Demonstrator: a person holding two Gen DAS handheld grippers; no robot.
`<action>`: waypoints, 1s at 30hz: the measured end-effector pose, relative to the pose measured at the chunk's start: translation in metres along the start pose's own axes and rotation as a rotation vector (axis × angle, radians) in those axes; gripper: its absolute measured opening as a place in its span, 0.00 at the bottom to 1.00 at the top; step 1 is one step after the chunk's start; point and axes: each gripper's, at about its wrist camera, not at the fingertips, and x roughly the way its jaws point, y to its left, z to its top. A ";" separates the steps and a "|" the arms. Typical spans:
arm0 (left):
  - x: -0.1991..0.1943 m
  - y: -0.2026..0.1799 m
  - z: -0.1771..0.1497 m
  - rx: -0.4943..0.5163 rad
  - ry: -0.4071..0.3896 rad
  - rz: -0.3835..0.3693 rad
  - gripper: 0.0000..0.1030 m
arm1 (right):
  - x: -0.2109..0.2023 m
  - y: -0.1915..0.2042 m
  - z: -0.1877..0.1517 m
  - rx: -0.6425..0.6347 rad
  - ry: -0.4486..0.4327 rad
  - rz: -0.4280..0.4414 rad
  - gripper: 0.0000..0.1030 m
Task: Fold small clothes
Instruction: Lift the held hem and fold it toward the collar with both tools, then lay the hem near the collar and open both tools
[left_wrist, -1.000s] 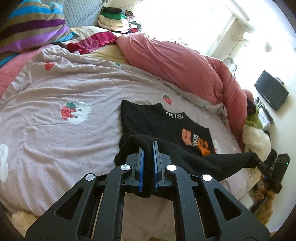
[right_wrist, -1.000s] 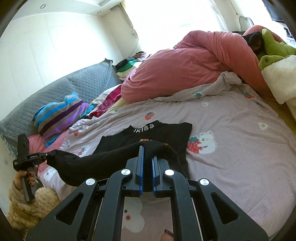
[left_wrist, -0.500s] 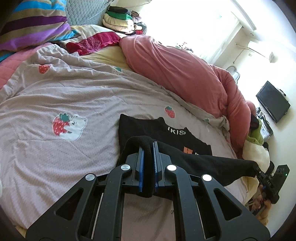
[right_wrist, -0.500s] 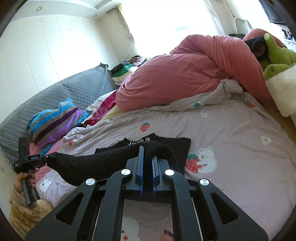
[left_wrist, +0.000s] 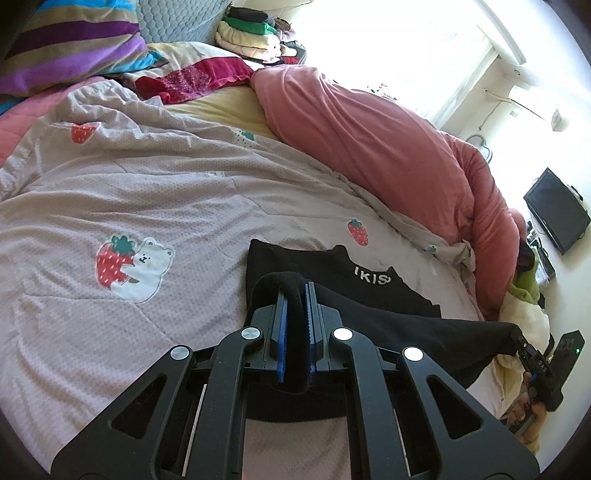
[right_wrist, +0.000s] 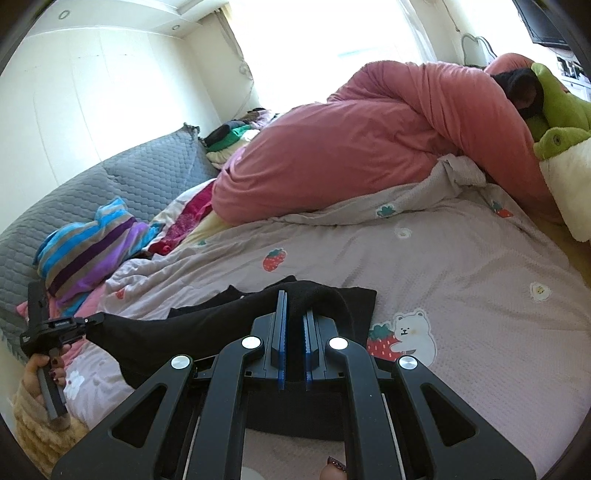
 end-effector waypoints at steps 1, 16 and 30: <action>0.003 0.001 0.001 -0.001 0.002 0.001 0.03 | 0.004 -0.001 0.000 0.003 0.004 -0.006 0.06; 0.057 0.014 -0.001 0.039 0.038 0.063 0.03 | 0.070 -0.019 -0.015 0.036 0.109 -0.103 0.07; 0.024 0.002 -0.012 0.177 -0.102 0.175 0.29 | 0.065 -0.017 -0.033 -0.012 0.076 -0.210 0.48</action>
